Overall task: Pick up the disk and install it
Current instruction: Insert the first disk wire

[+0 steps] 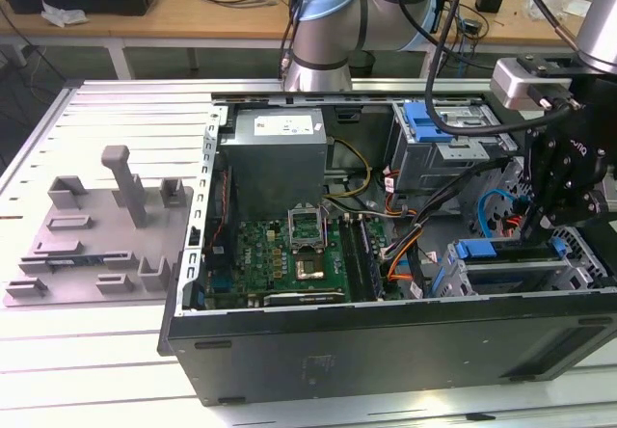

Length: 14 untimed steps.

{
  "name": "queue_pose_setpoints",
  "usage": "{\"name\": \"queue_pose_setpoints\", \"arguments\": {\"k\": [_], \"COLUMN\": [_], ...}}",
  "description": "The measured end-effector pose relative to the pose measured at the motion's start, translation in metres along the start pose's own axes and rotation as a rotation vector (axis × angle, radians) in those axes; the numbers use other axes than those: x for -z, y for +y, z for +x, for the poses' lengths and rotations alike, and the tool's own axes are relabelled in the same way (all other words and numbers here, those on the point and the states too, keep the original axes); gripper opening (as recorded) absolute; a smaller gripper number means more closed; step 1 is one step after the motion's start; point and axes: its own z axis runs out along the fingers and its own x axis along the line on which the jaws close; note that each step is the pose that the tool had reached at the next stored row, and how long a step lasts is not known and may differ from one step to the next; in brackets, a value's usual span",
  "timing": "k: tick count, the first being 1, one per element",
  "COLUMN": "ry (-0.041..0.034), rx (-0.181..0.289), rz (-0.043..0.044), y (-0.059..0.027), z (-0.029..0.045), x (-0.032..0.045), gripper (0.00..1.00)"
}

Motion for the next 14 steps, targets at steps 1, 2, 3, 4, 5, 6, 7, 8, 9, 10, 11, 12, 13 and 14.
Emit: {"name": "queue_pose_setpoints", "arguments": {"k": [1, 2, 3, 4, 5, 6, 7, 8, 9, 10, 11, 12, 13, 14], "ry": [0.0, 0.0, -0.0003, -0.0007, -0.0009, -0.0011, -0.0013, -0.0014, -0.0015, -0.0016, -0.0017, -0.0018, -0.0018, -0.0018], "rx": [0.003, 0.006, 0.011, 0.02, 0.026, 0.03, 0.034, 0.038, 0.04, 0.044, 0.046, 0.046, 0.046, 0.046], "rz": [0.0003, 0.0006, 0.0012, 0.0021, 0.0028, 0.0032, 0.0036, 0.004, 0.0043, 0.0047, 0.0049, 0.005, 0.005, 0.005], "y": [0.0, 0.0, 0.0001, 0.0001, 0.0001, 0.0001, 0.0002, 0.0005, 0.0008, 0.0016, 0.0016, 0.0017, 0.0017, 0.0017], "z": [-0.0003, -0.0004, -0.0005, -0.0006, -0.0008, -0.0009, -0.001, -0.001, -0.0009, -0.0009, -0.0009, -0.0009, -0.0009, -0.0009], "x": [0.0001, 0.0002, 0.0001, 0.0001, 0.0002, 0.0001, 0.0002, 0.0002, 0.0002, 0.0003, 0.0003, 0.0003, 0.0003, 0.0003], "gripper": [0.16, 0.16, 0.16, 0.16, 0.16, 0.16, 0.16, 0.16, 0.16, 0.16, 0.16, 0.16, 0.16, 0.16]}}
